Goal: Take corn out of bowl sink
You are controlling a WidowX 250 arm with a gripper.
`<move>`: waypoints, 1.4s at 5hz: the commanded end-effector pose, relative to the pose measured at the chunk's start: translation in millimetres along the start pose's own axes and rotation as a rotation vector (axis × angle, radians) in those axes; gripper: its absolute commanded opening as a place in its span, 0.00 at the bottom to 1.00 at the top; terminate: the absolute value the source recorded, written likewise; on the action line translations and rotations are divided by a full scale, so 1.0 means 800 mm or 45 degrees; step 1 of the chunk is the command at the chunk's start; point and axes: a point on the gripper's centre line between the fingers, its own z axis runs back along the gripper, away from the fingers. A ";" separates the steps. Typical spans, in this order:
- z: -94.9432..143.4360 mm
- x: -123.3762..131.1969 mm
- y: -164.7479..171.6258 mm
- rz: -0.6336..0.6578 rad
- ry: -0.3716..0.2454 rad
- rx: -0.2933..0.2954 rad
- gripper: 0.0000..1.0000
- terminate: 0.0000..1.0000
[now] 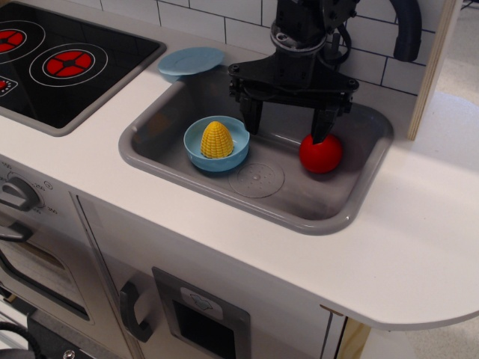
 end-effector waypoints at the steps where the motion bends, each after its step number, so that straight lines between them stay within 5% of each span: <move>1: 0.000 0.000 0.000 0.000 0.000 0.000 1.00 0.00; 4: -0.025 0.071 0.066 0.261 0.002 0.039 1.00 0.00; 7: -0.065 0.075 0.101 0.194 0.026 0.059 1.00 0.00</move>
